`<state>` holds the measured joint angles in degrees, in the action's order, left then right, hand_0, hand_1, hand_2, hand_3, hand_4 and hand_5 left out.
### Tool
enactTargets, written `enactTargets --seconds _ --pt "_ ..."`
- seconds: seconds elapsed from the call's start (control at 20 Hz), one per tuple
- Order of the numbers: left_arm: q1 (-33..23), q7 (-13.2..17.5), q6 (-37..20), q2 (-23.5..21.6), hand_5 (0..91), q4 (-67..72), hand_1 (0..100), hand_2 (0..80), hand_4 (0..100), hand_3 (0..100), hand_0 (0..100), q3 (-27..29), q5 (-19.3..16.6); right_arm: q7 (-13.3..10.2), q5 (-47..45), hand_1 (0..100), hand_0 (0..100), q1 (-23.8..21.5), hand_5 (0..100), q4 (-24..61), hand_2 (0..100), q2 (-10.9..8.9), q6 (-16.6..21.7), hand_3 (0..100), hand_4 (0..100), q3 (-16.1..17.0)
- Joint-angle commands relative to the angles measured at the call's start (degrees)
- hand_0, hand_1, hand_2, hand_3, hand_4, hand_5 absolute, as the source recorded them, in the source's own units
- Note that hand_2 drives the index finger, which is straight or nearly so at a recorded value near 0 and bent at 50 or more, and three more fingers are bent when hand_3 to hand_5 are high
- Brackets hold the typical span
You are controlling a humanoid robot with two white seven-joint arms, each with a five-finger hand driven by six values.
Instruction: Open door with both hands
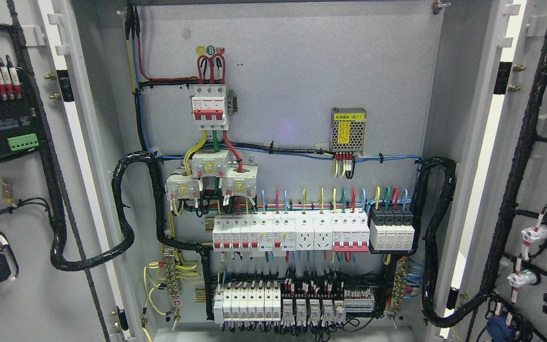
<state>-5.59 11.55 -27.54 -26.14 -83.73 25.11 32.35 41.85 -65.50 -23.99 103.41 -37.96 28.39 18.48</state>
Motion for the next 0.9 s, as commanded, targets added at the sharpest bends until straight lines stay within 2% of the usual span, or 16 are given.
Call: enactTargets --seconds 0.0,0.2,0.6,0.85 --pt "2.51 0.05 2.40 -0.40 0.0 5.15 0 0.0 4 0 0 0.47 -0.27 0.95 -2.35 0 0 0.44 0 -1.54 0 -0.80 -1.32 0 0 2.17" --pt "3.48 0.05 2.75 -0.40 0.0 6.03 0 0.0 4 0 0 0.29 -0.35 2.44 -2.35 0 0 1.23 0 -3.47 0 -0.89 -1.41 0 0 2.26" --pt "4.36 0.05 3.19 -0.31 0.0 6.65 0 0.0 4 0 0 -0.15 -0.53 2.62 -2.35 0 0 2.29 0 -6.29 0 -0.89 -1.41 0 0 2.35" --pt "4.62 0.14 3.19 -0.31 0.0 6.56 0 0.0 4 0 0 -0.15 -0.53 3.85 -2.35 0 0 2.37 0 -7.61 0 -0.89 -1.41 0 0 2.52"
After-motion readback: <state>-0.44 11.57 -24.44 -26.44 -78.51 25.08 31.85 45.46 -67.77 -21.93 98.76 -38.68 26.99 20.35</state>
